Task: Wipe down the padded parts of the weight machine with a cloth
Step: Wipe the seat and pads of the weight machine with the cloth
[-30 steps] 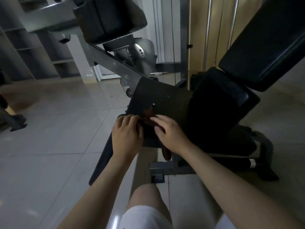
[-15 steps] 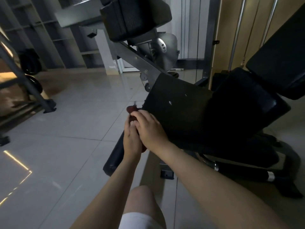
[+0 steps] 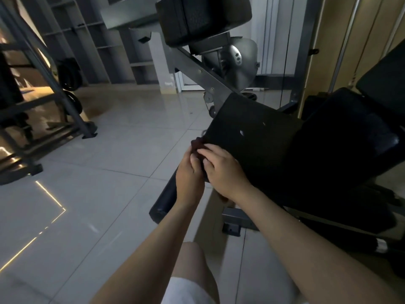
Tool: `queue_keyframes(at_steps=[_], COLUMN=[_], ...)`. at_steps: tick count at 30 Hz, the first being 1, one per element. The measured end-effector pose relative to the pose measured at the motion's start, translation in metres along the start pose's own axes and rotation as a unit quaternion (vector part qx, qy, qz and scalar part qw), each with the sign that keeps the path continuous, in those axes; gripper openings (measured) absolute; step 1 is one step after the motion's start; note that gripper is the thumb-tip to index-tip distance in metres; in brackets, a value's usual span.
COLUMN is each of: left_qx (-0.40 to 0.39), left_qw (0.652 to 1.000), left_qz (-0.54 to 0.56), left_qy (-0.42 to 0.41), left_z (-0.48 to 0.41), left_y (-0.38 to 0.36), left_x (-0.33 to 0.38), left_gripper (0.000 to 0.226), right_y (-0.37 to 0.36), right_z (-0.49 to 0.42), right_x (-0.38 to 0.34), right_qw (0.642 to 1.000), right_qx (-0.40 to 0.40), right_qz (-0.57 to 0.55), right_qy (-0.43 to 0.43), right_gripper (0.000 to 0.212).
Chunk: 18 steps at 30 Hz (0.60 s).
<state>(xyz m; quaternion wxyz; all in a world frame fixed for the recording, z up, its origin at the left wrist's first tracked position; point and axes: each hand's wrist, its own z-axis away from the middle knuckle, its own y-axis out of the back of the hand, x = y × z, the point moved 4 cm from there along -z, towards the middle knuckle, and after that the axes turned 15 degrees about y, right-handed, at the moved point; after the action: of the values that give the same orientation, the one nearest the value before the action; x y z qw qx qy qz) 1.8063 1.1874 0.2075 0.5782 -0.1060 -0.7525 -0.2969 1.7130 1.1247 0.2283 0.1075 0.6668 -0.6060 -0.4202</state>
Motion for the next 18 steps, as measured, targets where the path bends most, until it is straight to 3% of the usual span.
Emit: queue_keyframes(at_steps=[5, 8, 12, 14, 18], left_qx=[0.006, -0.007, -0.016, -0.021, -0.039], left_qw=[0.983, 0.967, 0.958, 0.956, 0.943], left_qz=[-0.172, -0.247, -0.276, -0.286, -0.327], left_qy=[-0.061, -0.059, -0.070, -0.067, -0.053], left_z=[-0.021, -0.031, -0.034, -0.036, -0.038], left_y=[-0.005, -0.015, -0.018, -0.019, -0.021], left_x=[0.015, 0.020, 0.021, 0.021, 0.030], left_gripper=[0.044, 0.048, 0.050, 0.050, 0.051], right_y=[0.014, 0.044, 0.066, 0.056, 0.018], right_z=[-0.016, -0.001, 0.016, 0.003, -0.034], right_x=[0.043, 0.090, 0.125, 0.110, 0.059], right_qw=[0.999, 0.989, 0.955, 0.960, 0.991], right_qx=[0.002, 0.042, 0.026, 0.034, -0.018], right_qz=[0.007, 0.067, 0.124, 0.093, -0.026], right_qy=[-0.043, -0.127, -0.267, -0.263, -0.131], right_gripper=[0.037, 0.037, 0.038, 0.037, 0.040])
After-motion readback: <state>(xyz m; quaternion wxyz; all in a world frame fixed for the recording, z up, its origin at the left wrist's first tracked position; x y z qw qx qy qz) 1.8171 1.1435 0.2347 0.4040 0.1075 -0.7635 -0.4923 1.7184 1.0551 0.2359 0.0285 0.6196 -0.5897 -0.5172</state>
